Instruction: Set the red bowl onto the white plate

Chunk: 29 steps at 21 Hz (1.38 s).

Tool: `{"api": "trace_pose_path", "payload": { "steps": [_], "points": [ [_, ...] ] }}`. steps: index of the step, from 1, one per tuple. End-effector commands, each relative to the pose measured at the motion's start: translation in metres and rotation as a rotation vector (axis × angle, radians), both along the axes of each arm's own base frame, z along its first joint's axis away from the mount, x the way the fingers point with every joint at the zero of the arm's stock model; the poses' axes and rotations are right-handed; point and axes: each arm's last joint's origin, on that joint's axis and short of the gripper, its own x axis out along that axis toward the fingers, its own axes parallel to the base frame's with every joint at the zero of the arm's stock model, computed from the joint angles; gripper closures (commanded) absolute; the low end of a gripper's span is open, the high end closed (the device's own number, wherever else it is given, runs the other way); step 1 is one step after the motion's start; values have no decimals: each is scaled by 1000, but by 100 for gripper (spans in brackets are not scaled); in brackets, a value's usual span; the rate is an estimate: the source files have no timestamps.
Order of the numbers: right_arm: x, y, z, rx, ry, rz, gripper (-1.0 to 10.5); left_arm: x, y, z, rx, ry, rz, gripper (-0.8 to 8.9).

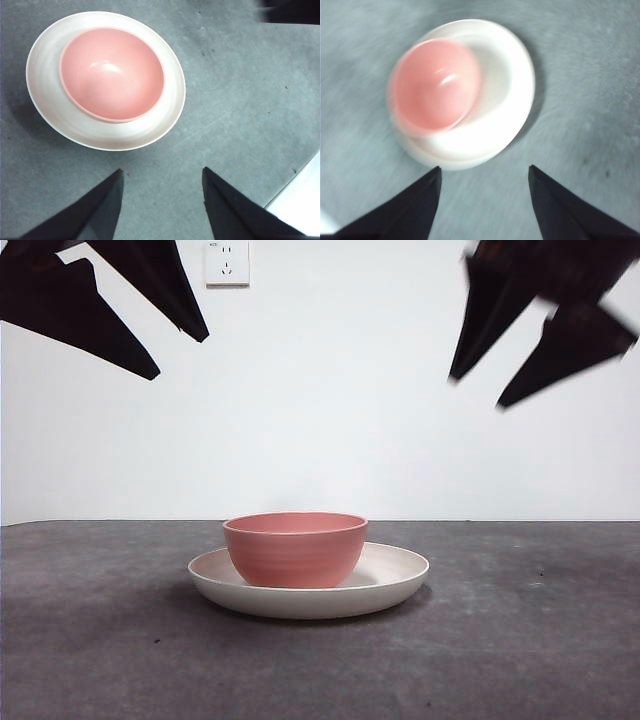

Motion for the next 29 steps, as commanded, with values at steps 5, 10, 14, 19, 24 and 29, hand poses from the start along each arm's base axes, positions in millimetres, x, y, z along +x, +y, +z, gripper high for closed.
{"api": "trace_pose_path", "payload": {
  "steps": [5, 10, 14, 19, 24, 29],
  "points": [
    [-60, -10, 31, -14, -41, 113, 671, -1, -2, 2, 15, -3, -22, 565],
    [-88, -14, 13, -6, -43, 162, 671, -1, -2, 1, 19, 2, -22, 565],
    [-92, -14, 13, 15, -56, 180, 672, -1, -2, 1, 19, 3, -22, 565],
    [-92, -14, 13, 9, -62, 187, 937, -2, -1, 0, 29, 10, -25, 804],
    [-92, -14, 13, 12, -59, 181, 937, -2, -1, 0, 28, 10, -25, 805],
    [-92, -14, 13, 12, -59, 182, 937, -2, -1, 0, 28, 10, -25, 805]
  ]
}}
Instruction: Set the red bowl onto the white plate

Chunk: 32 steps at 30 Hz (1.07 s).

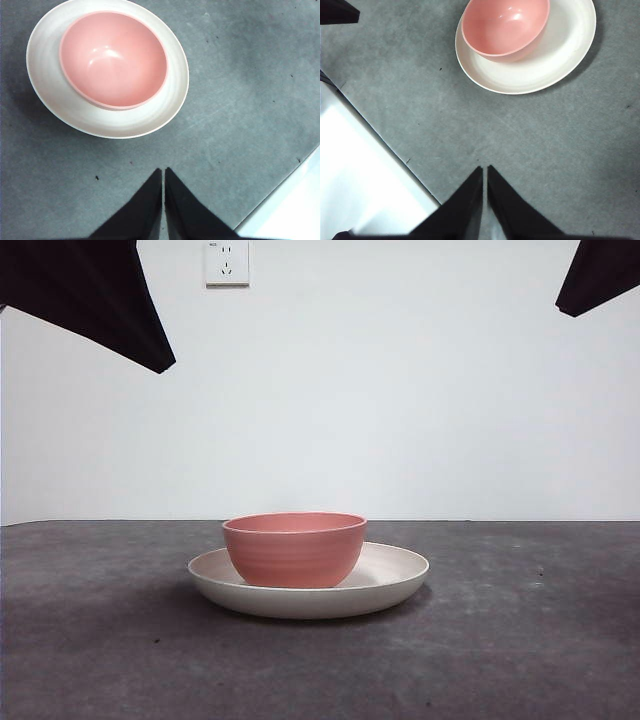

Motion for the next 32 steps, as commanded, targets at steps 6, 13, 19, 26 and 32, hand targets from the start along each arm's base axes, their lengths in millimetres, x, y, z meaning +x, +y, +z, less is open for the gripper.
{"api": "trace_pose_path", "payload": {
  "steps": [6, 13, 19, 26, 32],
  "points": [
    [1, 2, 3, 7, -15, 12, 937, 1, -3, 3, -1, -15, -18, 805],
    [1, 2, 3, 7, -15, 12, 937, -1, -1, 4, 1, -14, -17, 805],
    [1, 2, 3, 7, -15, 12, 937, 0, 17, 22, 67, -251, 136, 777],
    [1, 2, 3, 7, -15, 12, 937, -7, 67, 58, 25, -653, 425, 778],
    [1, 2, 3, 7, -15, 12, 937, -30, 106, 46, 15, -828, 634, 778]
  ]
}}
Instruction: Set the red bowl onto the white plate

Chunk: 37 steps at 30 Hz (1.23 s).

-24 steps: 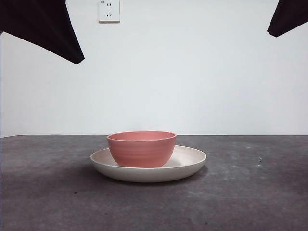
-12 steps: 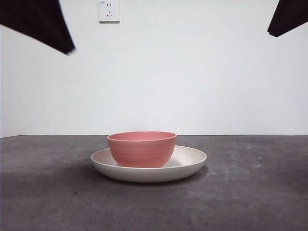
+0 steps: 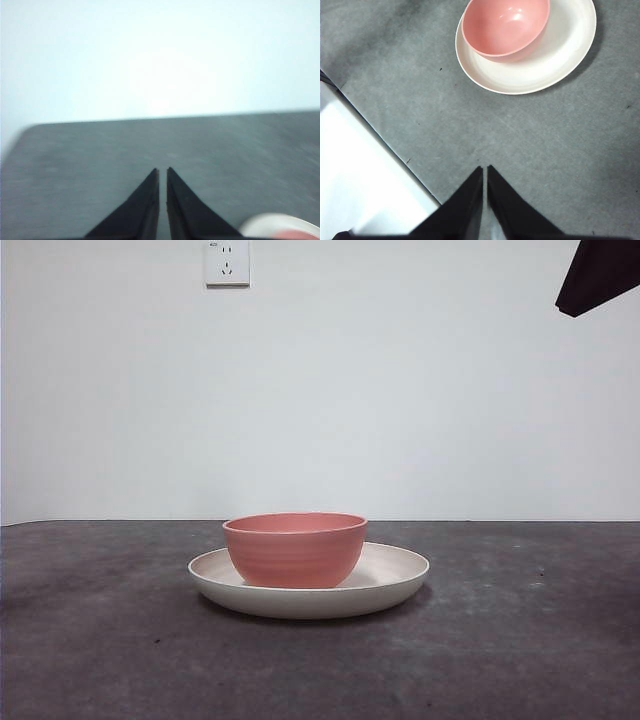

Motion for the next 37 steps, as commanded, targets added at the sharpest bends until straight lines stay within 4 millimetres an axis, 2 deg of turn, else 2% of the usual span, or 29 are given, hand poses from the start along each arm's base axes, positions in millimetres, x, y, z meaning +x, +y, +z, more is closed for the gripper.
{"api": "trace_pose_path", "payload": {
  "steps": [1, 9, 16, 20, 32, 37],
  "points": [
    [1, 2, 3, 6, -15, 11, 937, -10, 12, -11, 17, -48, 74, 778],
    [1, 2, 3, 6, -15, 11, 937, -37, 33, -72, 43, -47, 224, 778],
    [1, 2, 3, 6, -15, 11, 937, -45, 36, -130, 46, -20, 255, 778],
    [1, 2, 3, 7, -15, 11, 937, -47, 36, -155, 50, 11, 255, 778],
    [1, 2, 3, 6, -15, 11, 937, -44, 36, -188, 55, 109, 253, 778],
    [1, 2, 3, 6, -15, 11, 937, -43, 36, -192, 58, 117, 252, 778]
  ]
}}
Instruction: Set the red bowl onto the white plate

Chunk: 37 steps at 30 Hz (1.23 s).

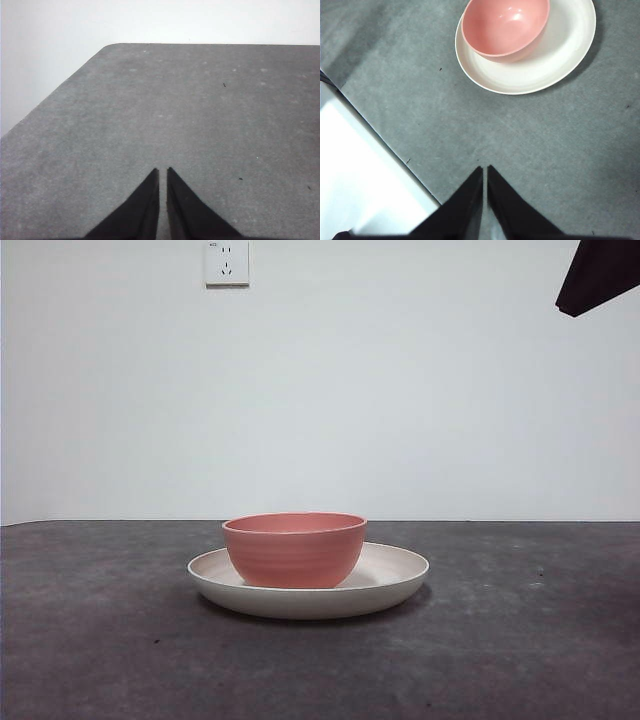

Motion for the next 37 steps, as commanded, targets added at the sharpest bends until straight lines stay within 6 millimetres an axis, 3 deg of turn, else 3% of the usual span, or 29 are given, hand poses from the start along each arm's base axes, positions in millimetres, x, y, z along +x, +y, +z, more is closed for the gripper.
{"api": "trace_pose_path", "payload": {
  "steps": [1, 30, 37],
  "points": [
    [1, 2, 3, 7, -15, 12, 937, 1, 0, -7, 2, 26, 2, 778],
    [2, 2, 4, 5, -25, 10, 937, 1, 0, -7, 1, 26, 2, 778],
    [-7, -19, 18, 47, -169, -59, 937, 1, 0, -7, 1, 26, 2, 778]
  ]
}}
